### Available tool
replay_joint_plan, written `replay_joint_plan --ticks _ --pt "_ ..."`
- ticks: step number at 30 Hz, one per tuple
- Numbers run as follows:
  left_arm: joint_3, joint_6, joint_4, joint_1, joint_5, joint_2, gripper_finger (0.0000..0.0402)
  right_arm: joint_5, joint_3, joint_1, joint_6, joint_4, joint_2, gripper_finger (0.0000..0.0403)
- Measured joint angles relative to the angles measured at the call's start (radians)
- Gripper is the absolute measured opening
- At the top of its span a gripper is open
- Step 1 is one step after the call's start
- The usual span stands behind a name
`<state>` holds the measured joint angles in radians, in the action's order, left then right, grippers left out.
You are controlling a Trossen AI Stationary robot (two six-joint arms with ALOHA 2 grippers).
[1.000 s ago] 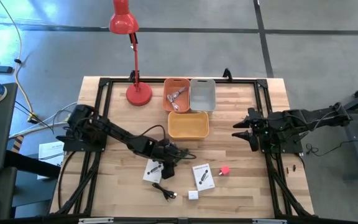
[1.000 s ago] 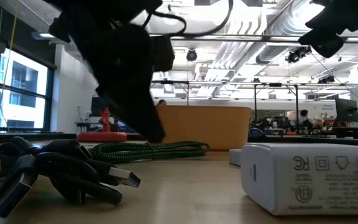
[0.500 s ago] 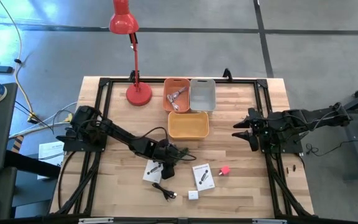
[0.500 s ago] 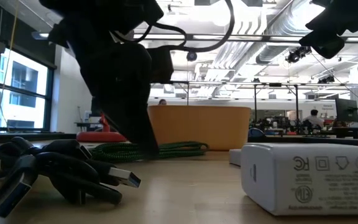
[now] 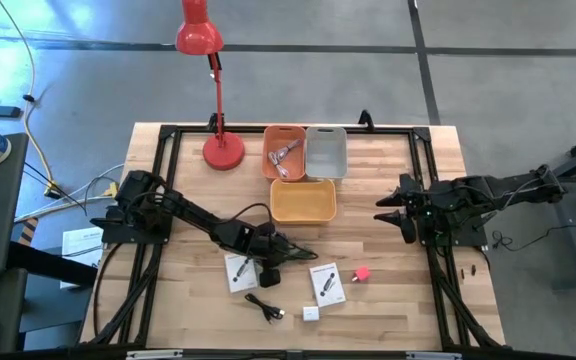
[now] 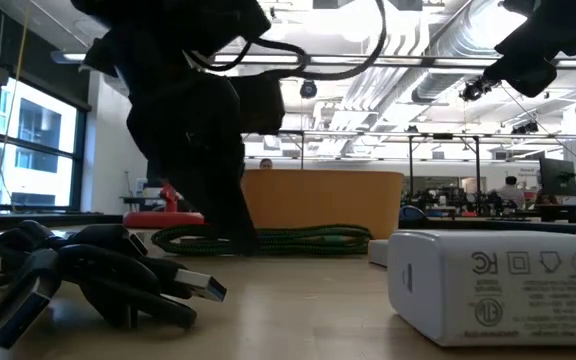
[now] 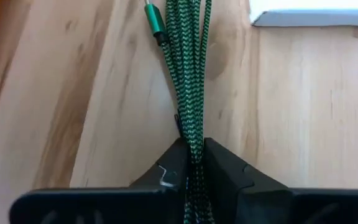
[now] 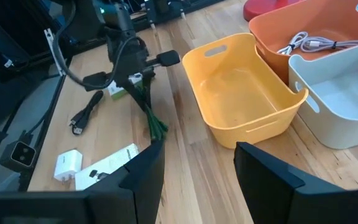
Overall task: Pick and place items into bin
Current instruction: Put the green charger cable into the orange bin
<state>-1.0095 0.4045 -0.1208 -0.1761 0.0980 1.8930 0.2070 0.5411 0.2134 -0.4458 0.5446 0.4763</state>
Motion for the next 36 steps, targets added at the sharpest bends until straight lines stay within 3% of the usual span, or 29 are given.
replay_joint_plan --ticks 5,10,20,26,31,36 --pt "-0.102 -0.127 -0.025 -0.001 -0.012 0.001 0.0006 0.000 0.000 0.000 0.000 0.002 0.000 0.0183" --pt "-0.240 -0.238 -0.172 0.000 -0.001 0.000 0.0012 0.001 0.000 0.000 0.000 0.005 0.000 0.0183" --pt "-0.582 -0.427 -0.546 0.041 0.142 -0.002 0.0003 0.030 0.000 0.000 -0.020 0.005 0.000 0.0183" --pt "-0.754 -0.464 -0.727 0.169 0.242 -0.004 0.0002 0.040 0.000 0.000 -0.058 0.005 0.000 0.0183" --pt "-0.793 -0.461 -0.776 0.328 0.241 -0.004 0.0001 0.077 0.000 0.000 -0.084 0.005 0.000 0.0183" --pt "-0.794 -0.460 -0.766 0.488 0.161 -0.004 0.0001 0.149 0.000 0.000 -0.110 0.005 0.000 0.0183"
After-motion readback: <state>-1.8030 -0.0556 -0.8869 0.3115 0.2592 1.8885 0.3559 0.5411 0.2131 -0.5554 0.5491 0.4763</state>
